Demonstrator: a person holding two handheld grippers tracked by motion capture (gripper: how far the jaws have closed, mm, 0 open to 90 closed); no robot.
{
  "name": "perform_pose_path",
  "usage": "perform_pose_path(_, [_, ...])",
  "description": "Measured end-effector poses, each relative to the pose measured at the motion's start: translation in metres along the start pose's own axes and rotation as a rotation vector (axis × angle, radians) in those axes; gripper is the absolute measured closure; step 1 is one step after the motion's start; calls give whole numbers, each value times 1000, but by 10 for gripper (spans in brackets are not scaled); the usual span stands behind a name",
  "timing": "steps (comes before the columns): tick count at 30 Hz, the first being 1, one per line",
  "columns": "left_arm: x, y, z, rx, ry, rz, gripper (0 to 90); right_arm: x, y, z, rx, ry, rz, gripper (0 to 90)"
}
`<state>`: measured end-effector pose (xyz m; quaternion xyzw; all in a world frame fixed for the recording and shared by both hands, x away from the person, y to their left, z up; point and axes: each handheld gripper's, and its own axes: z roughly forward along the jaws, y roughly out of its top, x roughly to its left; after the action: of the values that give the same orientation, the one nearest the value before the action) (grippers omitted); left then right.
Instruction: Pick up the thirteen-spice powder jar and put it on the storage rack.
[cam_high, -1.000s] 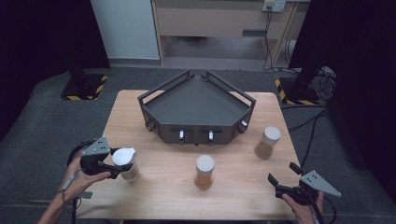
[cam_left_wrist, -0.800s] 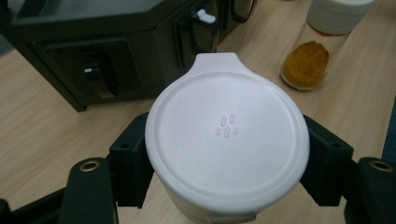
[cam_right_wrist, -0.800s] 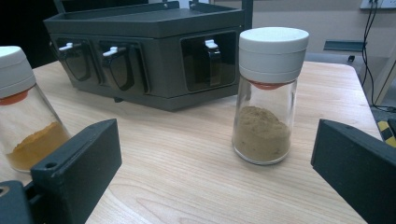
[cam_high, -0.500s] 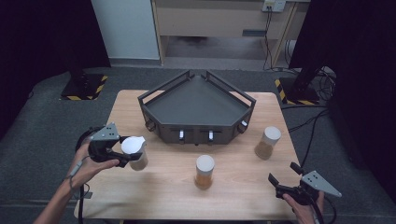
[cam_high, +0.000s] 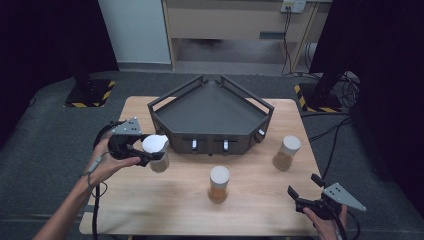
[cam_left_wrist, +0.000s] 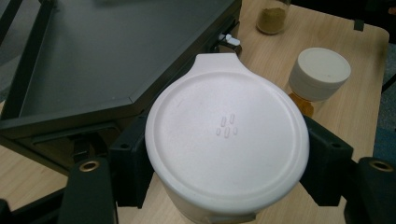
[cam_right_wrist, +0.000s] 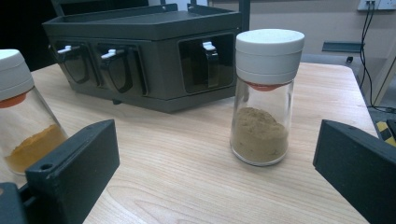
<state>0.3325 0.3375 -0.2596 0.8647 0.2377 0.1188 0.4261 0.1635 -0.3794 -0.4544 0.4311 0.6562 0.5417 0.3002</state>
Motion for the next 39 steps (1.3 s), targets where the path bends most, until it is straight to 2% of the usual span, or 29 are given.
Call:
perform_pose_path(10, [8,31,3,1,-9,2,295,0,0,-1,-3,-1,2,9])
perform_pose_path(18, [17,56,1,-3,31,-10,295,-1,-1,0,-1,-1,0,9])
perform_pose_path(20, [21,61,0,-6,35,-25,295,-1,-1,-1,-2,-1,-1,9])
perform_pose_path(24, [25,71,1,-2,65,-26,294,-1,-1,-1,-2,-3,2,9])
perform_pose_path(26, [29,75,1,3,81,-39,295,-1,-1,-1,-3,-4,2,9])
perform_pose_path(29, [33,80,2,2,100,-48,295,-2,-1,-1,-1,-4,3,9])
perform_pose_path(32, [39,82,2,-18,107,-75,295,-2,-1,-1,-2,-3,3,10])
perform_pose_path(34, [41,85,3,-26,126,-79,295,-2,-1,-1,-2,-4,3,10])
perform_pose_path(39, [47,94,7,-36,143,-92,295,-2,-1,-1,1,-4,5,10])
